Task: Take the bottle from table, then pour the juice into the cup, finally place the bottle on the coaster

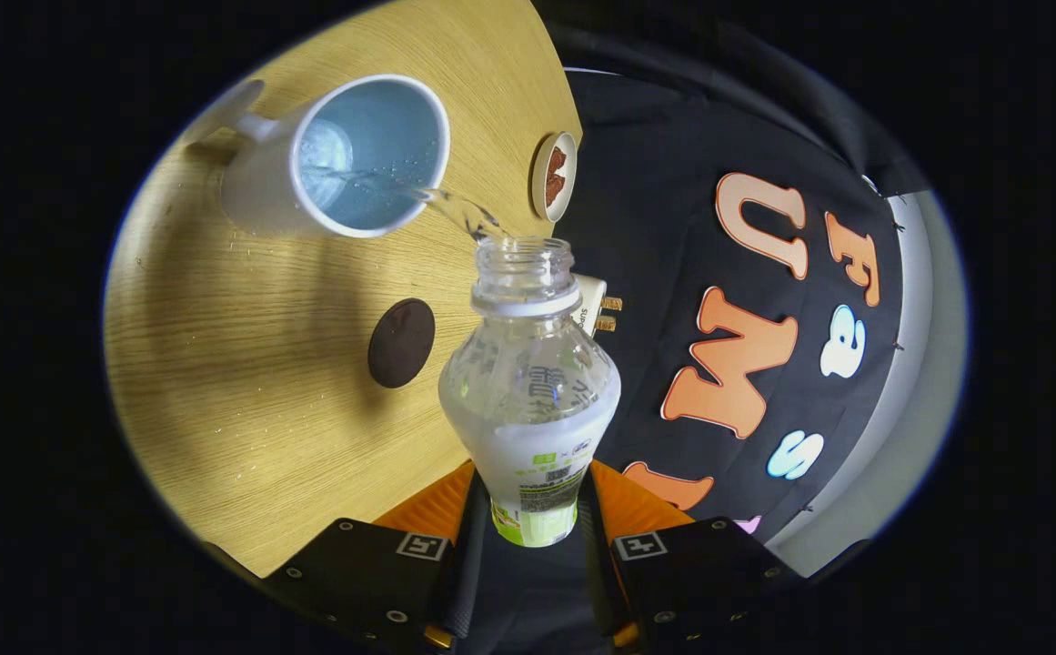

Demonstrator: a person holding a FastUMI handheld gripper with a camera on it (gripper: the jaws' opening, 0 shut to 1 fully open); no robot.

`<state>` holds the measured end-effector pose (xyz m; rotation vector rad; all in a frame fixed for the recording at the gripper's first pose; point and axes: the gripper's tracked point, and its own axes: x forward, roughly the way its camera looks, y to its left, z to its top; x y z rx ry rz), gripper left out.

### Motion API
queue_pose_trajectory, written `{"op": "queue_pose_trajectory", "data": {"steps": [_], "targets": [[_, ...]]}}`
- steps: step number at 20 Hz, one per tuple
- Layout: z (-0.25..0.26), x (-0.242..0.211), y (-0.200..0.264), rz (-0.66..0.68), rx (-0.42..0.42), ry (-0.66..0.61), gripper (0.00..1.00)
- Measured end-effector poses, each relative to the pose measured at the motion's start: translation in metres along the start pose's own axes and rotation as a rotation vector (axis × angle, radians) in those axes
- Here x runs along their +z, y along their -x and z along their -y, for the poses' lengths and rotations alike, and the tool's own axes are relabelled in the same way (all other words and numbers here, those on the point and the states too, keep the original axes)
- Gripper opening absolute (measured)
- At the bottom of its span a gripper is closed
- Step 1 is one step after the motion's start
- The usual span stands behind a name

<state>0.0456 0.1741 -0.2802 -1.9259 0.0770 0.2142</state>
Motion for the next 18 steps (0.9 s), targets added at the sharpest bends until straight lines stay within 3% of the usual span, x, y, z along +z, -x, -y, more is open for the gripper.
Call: {"op": "queue_pose_trajectory", "data": {"steps": [18], "targets": [[0.0074, 0.0026, -0.0012, 0.015, -0.021, 0.057, 0.52]]}}
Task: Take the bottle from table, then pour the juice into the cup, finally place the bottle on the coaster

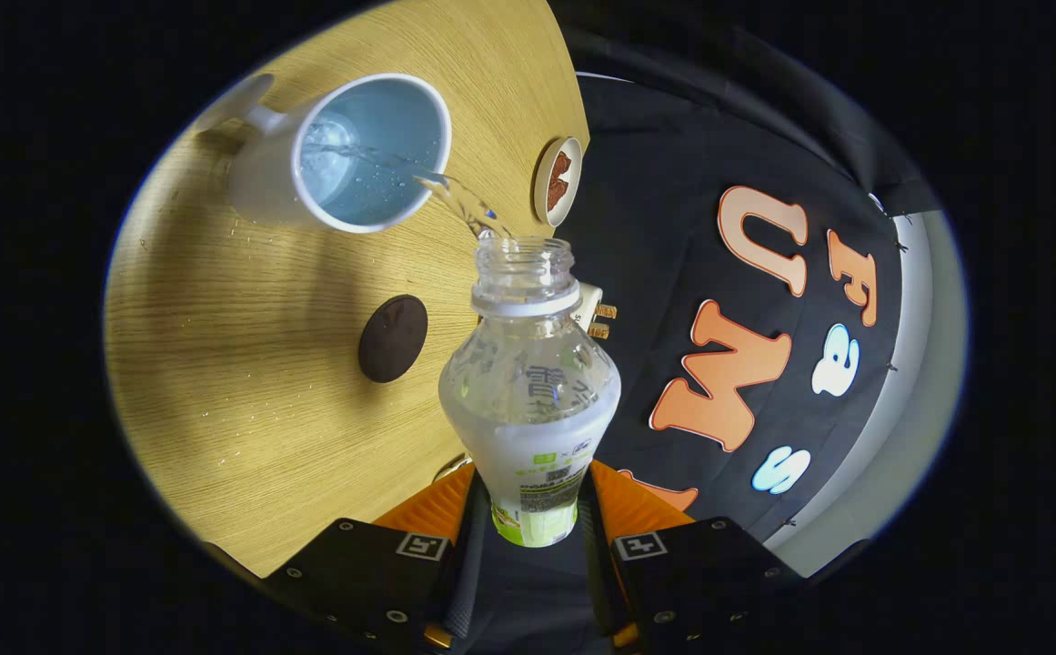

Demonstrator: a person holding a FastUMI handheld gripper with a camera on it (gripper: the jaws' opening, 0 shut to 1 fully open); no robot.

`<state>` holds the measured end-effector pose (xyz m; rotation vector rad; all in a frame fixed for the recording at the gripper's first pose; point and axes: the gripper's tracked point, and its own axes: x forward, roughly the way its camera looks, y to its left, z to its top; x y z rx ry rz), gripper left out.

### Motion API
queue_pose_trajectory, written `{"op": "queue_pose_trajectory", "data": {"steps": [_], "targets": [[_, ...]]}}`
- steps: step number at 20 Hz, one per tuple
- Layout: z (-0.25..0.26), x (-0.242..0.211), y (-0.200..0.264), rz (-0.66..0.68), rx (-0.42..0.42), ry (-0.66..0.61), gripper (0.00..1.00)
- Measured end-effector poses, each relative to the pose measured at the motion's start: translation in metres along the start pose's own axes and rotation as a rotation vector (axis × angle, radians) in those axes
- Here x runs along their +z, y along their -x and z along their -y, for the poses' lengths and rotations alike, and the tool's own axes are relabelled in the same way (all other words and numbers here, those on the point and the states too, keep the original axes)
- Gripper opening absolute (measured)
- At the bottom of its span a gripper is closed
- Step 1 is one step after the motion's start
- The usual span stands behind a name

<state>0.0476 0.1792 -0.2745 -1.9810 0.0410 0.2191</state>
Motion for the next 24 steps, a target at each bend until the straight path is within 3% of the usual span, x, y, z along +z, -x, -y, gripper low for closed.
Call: {"op": "queue_pose_trajectory", "data": {"steps": [24], "targets": [[0.0067, 0.0061, -0.0035, 0.053, 0.014, 0.104, 0.52]]}}
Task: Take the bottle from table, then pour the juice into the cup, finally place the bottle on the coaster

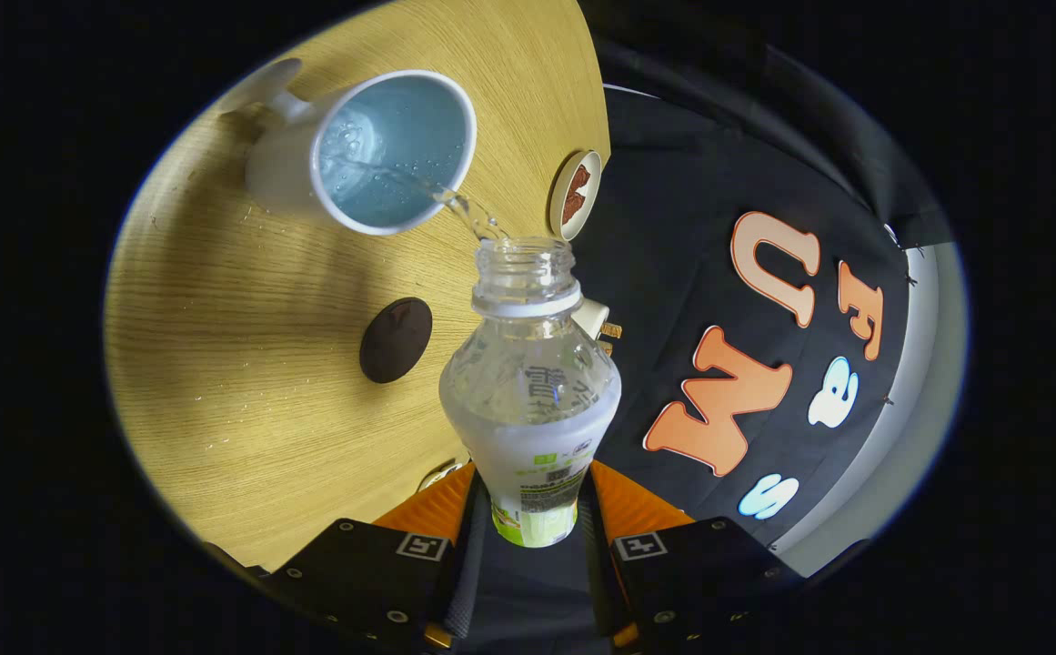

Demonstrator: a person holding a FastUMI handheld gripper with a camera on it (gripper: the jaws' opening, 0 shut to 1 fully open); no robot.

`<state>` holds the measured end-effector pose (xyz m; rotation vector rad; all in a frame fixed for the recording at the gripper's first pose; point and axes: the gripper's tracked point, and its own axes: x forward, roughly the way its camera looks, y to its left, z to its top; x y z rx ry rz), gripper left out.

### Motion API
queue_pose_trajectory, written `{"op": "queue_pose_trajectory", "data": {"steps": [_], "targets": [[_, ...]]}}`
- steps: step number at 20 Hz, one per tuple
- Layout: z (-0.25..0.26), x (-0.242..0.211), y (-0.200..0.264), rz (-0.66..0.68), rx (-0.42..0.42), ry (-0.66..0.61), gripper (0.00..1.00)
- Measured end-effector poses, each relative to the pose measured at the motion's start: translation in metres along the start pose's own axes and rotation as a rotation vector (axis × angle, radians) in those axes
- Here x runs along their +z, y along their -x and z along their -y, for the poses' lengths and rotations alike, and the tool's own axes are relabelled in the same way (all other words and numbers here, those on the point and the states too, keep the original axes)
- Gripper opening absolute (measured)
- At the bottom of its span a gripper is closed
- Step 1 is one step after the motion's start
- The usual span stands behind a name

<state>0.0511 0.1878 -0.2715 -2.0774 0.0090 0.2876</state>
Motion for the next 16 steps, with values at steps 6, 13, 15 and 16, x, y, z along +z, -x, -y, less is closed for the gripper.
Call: {"op": "queue_pose_trajectory", "data": {"steps": [6, 13, 15, 16], "targets": [[0.007, -0.001, -0.002, 0.005, -0.005, 0.023, 0.52], [0.011, 0.004, 0.000, 0.022, -0.001, 0.065, 0.52], [0.012, 0.005, -0.001, 0.031, -0.001, 0.075, 0.52], [0.014, 0.005, -0.001, 0.033, -0.005, 0.083, 0.52]]}}
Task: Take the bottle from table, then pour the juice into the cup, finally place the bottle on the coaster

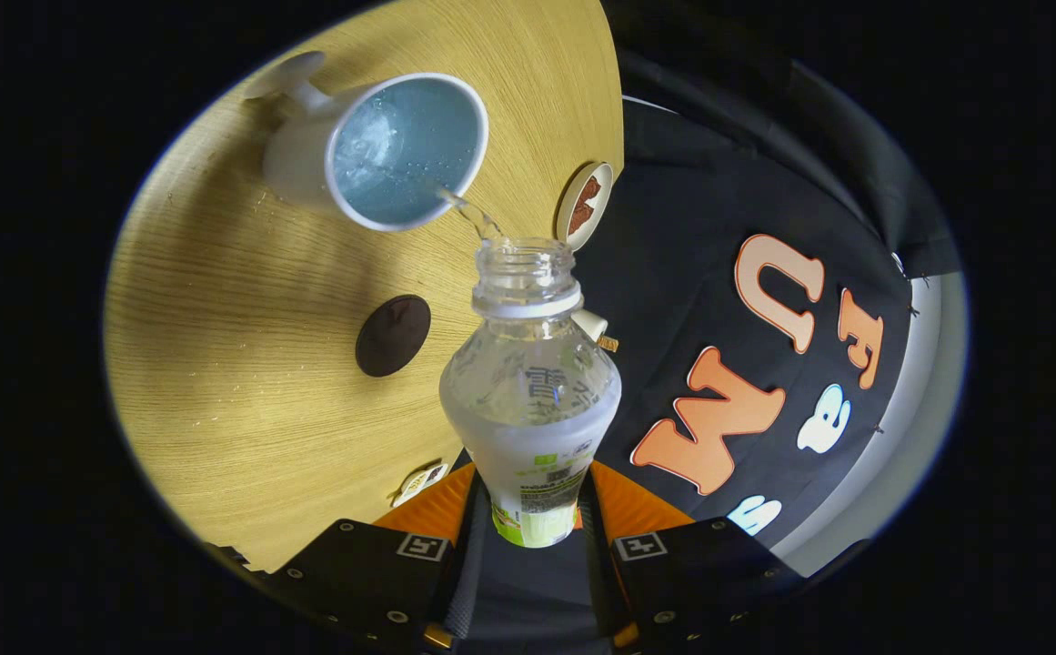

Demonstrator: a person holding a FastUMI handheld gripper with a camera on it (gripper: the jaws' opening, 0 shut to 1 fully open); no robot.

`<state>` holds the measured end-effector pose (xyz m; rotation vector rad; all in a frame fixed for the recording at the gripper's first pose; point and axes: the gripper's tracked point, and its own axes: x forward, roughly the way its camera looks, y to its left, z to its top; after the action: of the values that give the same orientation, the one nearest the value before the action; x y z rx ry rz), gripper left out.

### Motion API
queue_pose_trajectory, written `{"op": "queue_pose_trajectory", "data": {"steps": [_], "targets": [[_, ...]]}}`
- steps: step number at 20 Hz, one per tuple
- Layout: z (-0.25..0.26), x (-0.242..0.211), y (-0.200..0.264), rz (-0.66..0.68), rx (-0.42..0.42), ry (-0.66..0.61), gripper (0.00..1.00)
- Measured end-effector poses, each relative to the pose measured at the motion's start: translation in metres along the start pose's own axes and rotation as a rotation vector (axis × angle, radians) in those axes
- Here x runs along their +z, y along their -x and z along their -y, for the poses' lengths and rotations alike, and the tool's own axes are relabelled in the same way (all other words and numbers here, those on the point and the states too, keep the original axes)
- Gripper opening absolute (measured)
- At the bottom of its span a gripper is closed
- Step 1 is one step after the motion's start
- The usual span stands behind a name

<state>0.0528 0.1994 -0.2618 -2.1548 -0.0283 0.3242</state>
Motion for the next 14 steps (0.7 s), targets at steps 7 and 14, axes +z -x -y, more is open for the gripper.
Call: {"op": "queue_pose_trajectory", "data": {"steps": [7, 14], "targets": [[0.009, 0.000, -0.001, 0.010, -0.011, 0.044, 0.52], [0.019, 0.000, 0.002, 0.005, -0.022, 0.078, 0.52]]}}
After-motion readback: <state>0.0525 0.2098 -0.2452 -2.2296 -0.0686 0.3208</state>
